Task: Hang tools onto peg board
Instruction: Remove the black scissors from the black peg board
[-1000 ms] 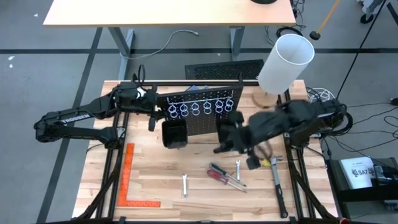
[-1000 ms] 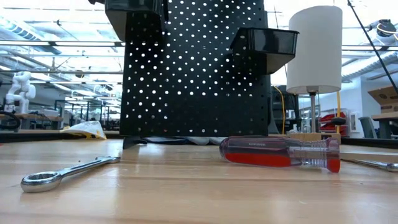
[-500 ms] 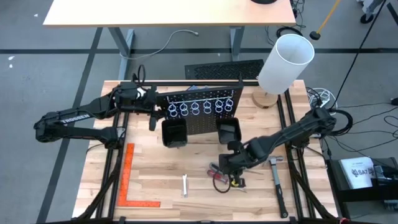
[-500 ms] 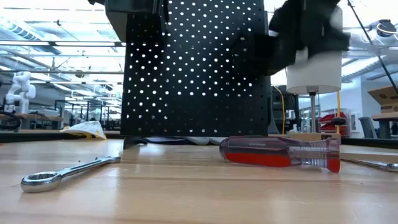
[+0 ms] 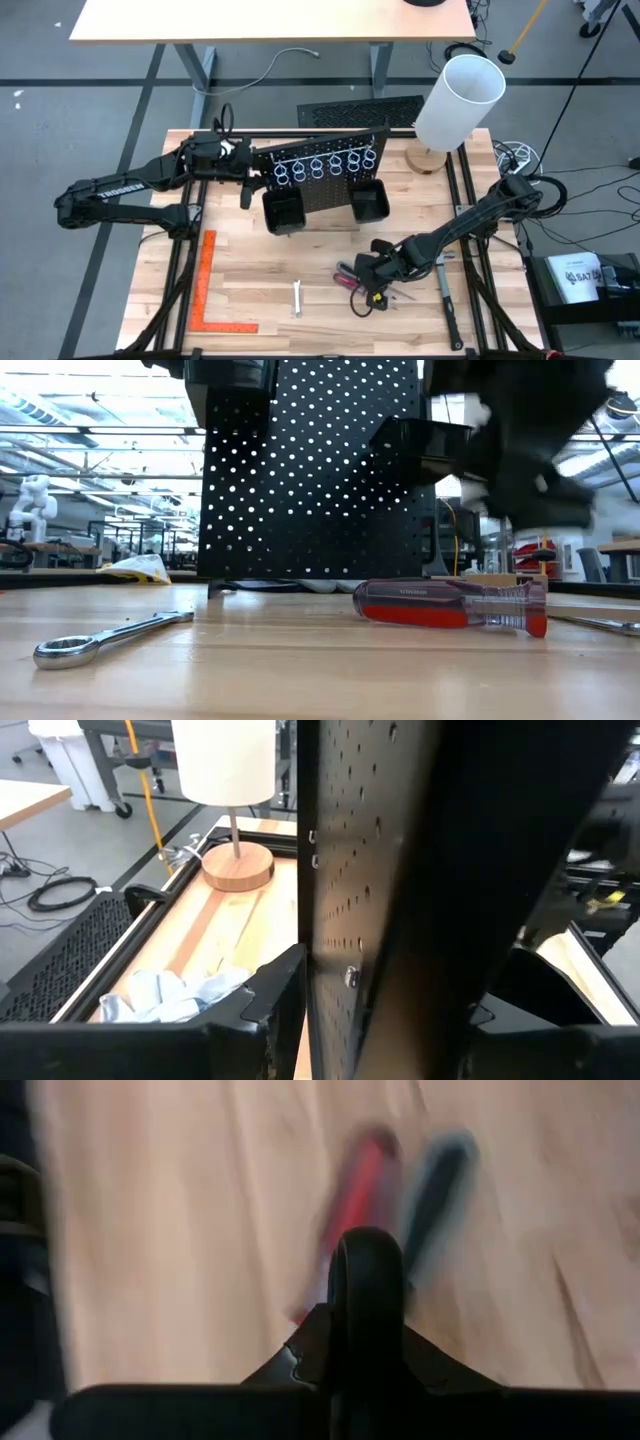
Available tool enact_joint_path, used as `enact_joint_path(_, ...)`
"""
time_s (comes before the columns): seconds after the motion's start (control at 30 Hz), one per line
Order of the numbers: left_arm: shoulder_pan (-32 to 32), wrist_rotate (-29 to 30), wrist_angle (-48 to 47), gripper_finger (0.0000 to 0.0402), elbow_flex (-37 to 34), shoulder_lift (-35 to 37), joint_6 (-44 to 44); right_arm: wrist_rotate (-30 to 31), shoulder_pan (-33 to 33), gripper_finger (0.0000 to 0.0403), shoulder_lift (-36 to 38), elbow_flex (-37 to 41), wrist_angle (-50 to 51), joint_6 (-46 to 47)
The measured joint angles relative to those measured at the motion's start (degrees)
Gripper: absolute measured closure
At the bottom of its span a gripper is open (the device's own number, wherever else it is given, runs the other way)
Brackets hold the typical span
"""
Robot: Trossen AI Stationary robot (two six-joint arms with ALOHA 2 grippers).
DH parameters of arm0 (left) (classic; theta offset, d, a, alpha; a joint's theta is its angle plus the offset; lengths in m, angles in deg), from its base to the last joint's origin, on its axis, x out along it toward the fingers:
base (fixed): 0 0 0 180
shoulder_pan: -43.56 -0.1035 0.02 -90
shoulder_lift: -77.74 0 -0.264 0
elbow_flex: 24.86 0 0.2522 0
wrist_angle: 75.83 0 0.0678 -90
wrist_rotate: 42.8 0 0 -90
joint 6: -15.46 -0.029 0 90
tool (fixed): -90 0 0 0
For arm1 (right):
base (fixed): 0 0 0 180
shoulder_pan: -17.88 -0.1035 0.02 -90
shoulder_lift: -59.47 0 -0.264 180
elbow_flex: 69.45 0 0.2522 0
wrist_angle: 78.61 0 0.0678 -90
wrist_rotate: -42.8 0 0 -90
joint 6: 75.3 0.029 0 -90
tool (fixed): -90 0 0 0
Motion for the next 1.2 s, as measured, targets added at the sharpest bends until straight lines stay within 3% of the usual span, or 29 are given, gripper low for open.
enact_joint_path(0.37,0.00,0.02,-0.23,0.0254,0.02,0.00,-0.02,0.28,-2.16,0.0366,0.32,-0.30,-0.97,1.91)
enact_joint_path(0.63,0.04,-0.21,-1.24,0.0336,0.09,0.01,-1.12,2.12,-2.08,0.0347,0.32,-0.30,-2.04,3.98)
enact_joint_path(0.83,0.04,-0.17,-2.04,0.0335,0.20,0.04,-1.79,4.85,-2.08,0.0341,0.32,-0.30,-4.85,2.29)
enact_joint_path(1.2,0.00,-0.76,-4.47,0.0335,0.33,0.13,-4.76,5.03,-2.03,0.0252,0.32,-0.34,-5.71,0.41)
